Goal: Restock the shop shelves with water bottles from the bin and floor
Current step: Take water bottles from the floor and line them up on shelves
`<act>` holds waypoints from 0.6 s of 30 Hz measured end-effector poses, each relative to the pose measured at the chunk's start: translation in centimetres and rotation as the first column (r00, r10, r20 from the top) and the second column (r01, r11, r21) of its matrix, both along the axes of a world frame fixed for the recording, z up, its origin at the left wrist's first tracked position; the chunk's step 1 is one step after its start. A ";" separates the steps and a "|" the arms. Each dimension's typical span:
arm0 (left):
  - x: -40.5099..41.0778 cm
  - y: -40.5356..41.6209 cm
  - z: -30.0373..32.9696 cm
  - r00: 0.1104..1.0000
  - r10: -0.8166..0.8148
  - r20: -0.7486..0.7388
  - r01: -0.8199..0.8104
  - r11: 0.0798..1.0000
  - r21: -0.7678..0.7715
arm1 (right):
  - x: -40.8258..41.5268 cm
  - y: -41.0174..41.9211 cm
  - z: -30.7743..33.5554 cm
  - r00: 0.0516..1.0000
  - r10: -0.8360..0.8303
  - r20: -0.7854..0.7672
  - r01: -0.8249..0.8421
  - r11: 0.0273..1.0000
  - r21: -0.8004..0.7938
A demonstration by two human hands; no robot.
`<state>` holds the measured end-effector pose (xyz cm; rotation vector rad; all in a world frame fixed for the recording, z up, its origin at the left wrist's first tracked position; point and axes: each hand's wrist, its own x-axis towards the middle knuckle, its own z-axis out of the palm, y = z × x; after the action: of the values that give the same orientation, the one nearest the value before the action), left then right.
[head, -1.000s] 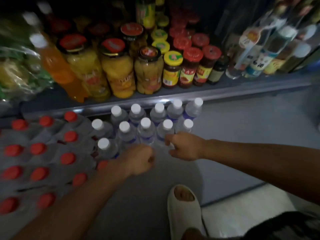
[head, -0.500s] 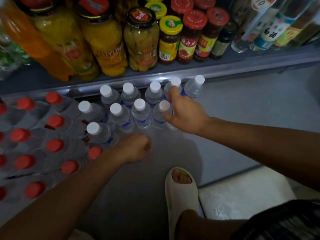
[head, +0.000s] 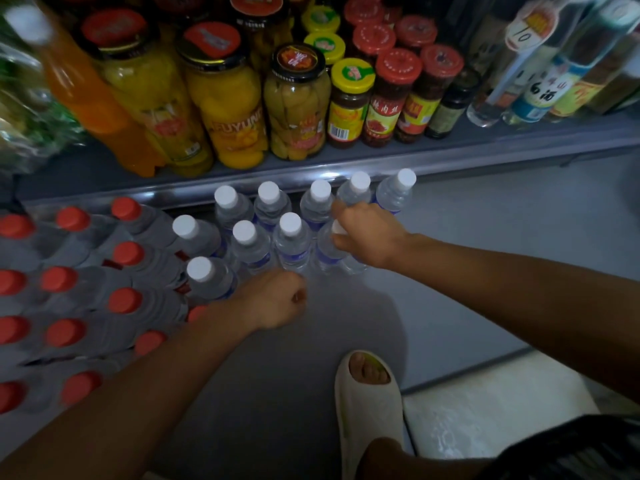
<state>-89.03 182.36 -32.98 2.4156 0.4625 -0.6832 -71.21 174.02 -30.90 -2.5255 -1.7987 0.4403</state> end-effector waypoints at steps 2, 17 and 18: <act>-0.2 0.3 0.7 0.999 -0.004 0.038 0.003 1.000 0.006 | 0.3 -0.1 1.0 0.999 -0.009 -0.053 0.009 1.000 0.004; -1.8 3.0 15.7 0.944 0.062 0.324 -0.113 0.984 0.139 | -2.5 -1.0 21.1 0.999 -0.026 0.024 0.016 0.934 0.356; -1.9 3.2 17.0 0.934 0.066 0.352 -0.127 0.980 0.153 | -2.8 -1.0 22.7 0.998 -0.044 0.049 0.022 0.925 0.379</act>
<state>-90.95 185.61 -15.95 2.5845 0.5060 -0.1706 -74.06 172.99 -8.22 -2.3129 -1.6606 0.0118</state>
